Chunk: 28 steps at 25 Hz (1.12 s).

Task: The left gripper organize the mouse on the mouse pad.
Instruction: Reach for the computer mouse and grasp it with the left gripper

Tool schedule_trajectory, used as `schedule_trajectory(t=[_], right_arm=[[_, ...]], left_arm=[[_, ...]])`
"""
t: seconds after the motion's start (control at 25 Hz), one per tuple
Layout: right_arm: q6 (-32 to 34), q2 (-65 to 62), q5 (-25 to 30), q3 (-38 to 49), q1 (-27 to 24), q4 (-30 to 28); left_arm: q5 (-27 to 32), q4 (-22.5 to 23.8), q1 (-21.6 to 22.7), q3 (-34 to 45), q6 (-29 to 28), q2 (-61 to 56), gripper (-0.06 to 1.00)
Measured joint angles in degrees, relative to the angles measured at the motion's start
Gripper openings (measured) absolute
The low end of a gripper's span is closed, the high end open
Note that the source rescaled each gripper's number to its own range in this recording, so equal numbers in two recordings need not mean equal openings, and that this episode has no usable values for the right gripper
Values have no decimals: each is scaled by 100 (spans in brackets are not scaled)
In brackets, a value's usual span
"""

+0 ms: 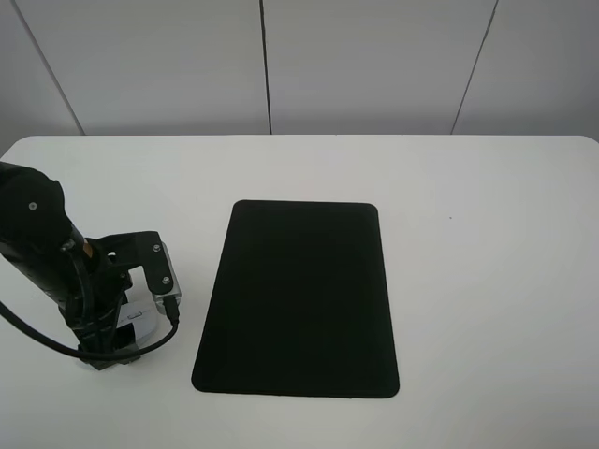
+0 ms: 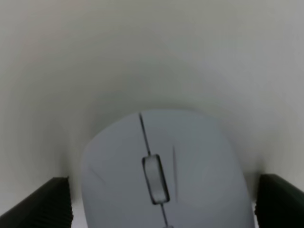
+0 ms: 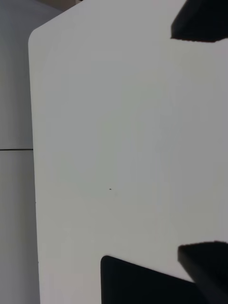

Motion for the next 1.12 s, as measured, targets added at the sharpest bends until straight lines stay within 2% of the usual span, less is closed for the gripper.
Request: schedule_trajectory(t=[0.32, 0.4, 0.44, 0.48, 0.56, 0.6, 1.12], right_arm=[[0, 0, 0, 0, 0, 0], [0, 0, 0, 0, 0, 0], [0, 0, 0, 0, 0, 0], [0, 0, 0, 0, 0, 0], [0, 0, 0, 0, 0, 0], [0, 0, 0, 0, 0, 0], [0, 0, 0, 0, 0, 0]], left_arm=[[-16, 0, 0, 0, 55, 0, 100], [-16, 0, 0, 0, 55, 0, 93], [-16, 0, 0, 0, 55, 0, 85], [-16, 0, 0, 0, 55, 0, 68], [-18, -11, 0, 0, 63, 0, 14], [-41, -4, 0, 0, 81, 0, 0], [-412, -8, 0, 0, 86, 0, 1]])
